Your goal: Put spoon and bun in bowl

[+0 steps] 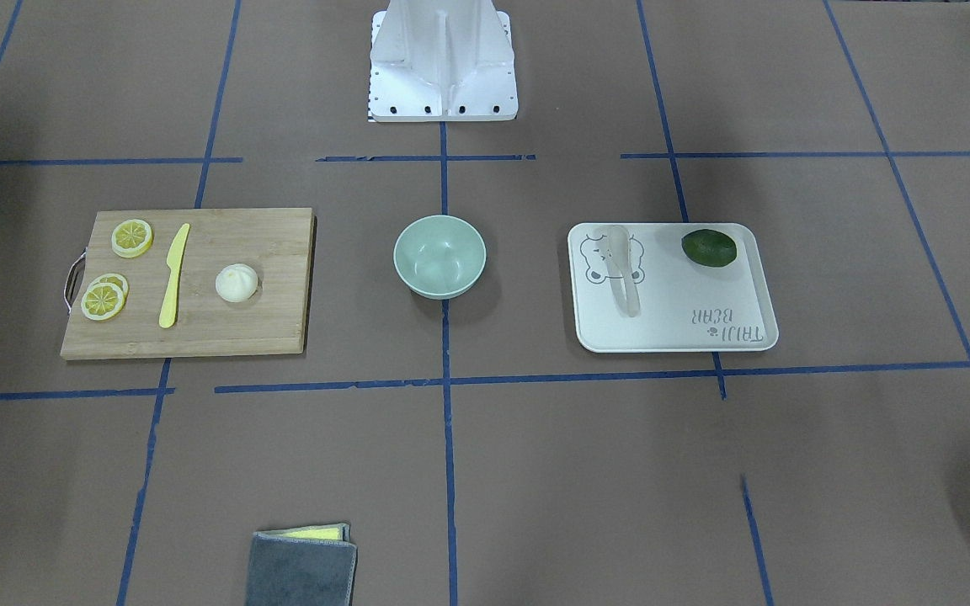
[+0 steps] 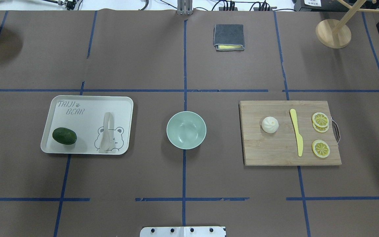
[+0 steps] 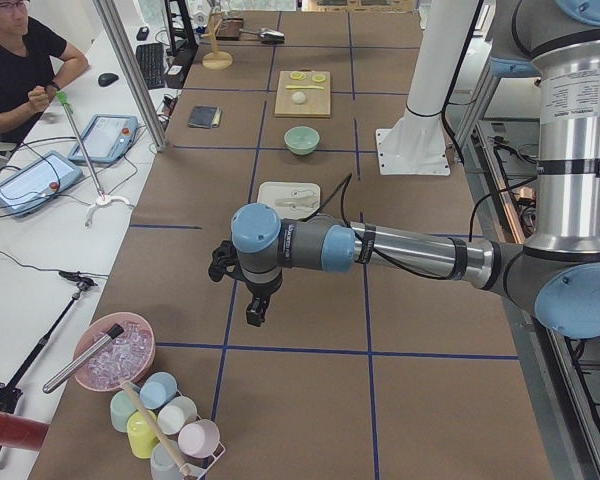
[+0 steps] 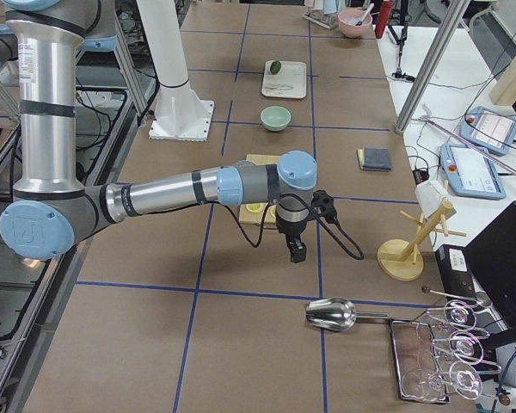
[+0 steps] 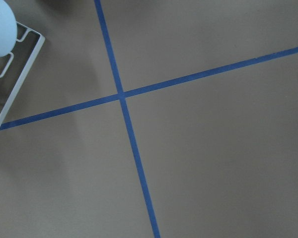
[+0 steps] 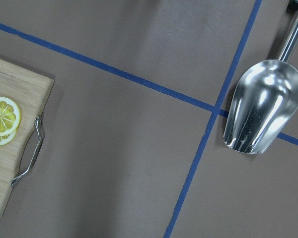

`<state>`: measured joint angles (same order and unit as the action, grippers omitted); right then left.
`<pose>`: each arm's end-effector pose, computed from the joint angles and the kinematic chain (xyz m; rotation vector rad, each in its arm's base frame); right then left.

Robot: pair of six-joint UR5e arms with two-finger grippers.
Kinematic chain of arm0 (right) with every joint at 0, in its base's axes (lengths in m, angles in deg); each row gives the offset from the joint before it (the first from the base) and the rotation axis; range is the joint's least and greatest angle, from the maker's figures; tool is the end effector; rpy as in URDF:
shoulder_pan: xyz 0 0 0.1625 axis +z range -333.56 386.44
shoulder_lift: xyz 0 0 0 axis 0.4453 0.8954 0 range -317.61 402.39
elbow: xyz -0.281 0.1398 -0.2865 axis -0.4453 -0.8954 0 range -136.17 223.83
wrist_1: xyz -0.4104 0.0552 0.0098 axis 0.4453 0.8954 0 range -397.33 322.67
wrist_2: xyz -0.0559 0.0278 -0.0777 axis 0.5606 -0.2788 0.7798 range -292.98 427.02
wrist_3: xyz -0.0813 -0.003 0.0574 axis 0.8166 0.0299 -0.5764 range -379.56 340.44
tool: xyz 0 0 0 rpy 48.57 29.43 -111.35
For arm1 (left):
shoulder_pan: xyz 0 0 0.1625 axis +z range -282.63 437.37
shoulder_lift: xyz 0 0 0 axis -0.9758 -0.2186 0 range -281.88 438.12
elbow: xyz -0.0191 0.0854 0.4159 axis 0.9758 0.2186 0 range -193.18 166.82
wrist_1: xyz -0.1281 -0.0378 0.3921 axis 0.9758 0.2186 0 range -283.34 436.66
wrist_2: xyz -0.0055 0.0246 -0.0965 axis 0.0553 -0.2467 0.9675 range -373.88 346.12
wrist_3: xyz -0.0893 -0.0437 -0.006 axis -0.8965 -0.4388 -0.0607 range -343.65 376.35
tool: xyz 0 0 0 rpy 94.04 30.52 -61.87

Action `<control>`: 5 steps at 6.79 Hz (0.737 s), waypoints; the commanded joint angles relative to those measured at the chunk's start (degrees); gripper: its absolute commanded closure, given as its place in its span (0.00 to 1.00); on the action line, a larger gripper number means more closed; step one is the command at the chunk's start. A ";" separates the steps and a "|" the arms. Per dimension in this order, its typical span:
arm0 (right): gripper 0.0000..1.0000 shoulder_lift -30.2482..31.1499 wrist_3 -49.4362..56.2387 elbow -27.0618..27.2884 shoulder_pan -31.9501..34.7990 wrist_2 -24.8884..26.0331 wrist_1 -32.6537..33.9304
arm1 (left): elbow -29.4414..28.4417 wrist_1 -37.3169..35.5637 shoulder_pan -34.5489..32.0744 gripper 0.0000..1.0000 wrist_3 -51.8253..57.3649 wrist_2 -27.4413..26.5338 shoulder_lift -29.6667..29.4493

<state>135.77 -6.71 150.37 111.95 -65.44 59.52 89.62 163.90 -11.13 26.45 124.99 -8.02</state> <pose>0.0295 -0.4677 0.5595 0.1597 -0.7341 -0.3292 -0.0460 -0.4664 0.5800 0.1655 0.8442 0.2358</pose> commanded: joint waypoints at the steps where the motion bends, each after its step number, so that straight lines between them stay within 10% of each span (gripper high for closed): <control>1: 0.00 0.05 -0.01 -0.02 -0.07 -0.16 -0.25 | -0.57 3.60 0.00 0.00 0.27 0.26 0.09; 5: 0.00 1.19 0.16 -0.28 -0.07 -2.44 -0.51 | 0.38 17.58 11.88 0.00 -2.69 1.83 0.18</control>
<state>136.34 -6.65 150.06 111.87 -67.19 59.04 89.64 176.73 -5.73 25.74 125.92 -7.57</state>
